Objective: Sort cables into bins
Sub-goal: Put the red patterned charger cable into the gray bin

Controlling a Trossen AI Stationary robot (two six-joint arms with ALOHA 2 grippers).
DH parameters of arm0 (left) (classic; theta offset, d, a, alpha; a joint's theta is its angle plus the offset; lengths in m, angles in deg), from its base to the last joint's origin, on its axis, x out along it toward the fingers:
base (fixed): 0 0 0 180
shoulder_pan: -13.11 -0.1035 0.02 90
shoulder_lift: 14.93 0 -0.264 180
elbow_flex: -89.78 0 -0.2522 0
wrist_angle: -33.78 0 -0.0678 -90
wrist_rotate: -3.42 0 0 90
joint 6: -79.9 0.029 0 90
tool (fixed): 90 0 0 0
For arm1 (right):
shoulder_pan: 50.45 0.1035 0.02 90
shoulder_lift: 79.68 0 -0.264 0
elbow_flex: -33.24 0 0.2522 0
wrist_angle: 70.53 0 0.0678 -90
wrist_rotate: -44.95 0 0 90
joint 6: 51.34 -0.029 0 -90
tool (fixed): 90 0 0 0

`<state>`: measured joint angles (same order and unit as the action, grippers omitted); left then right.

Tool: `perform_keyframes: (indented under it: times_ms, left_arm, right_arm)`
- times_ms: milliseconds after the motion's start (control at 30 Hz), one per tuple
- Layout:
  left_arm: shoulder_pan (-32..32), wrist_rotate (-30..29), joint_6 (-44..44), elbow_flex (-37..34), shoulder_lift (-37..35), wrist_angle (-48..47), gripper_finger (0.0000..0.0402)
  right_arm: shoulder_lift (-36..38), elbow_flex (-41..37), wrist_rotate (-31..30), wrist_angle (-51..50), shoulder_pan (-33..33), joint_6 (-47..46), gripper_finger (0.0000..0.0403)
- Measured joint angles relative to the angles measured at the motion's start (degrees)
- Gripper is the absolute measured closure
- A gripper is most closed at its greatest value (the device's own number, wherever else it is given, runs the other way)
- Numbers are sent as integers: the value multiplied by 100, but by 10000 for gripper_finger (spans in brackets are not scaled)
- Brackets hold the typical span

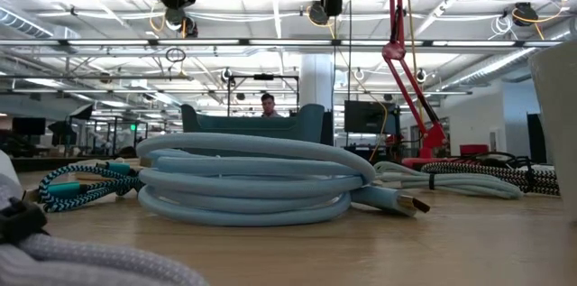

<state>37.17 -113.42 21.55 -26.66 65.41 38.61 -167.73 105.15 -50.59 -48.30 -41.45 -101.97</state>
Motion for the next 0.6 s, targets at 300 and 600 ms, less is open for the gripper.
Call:
perform_keyframes:
  times_ms: [300, 600]
  left_arm:
    - [137, 311, 63, 0, 0, 262, 325]
    - [704, 595, 528, 0, -46, 1079, 326]
  right_arm:
    - [2, 2, 370, 24, -24, 176, 382]
    - [107, 4, 1136, 339, -34, 160, 365]
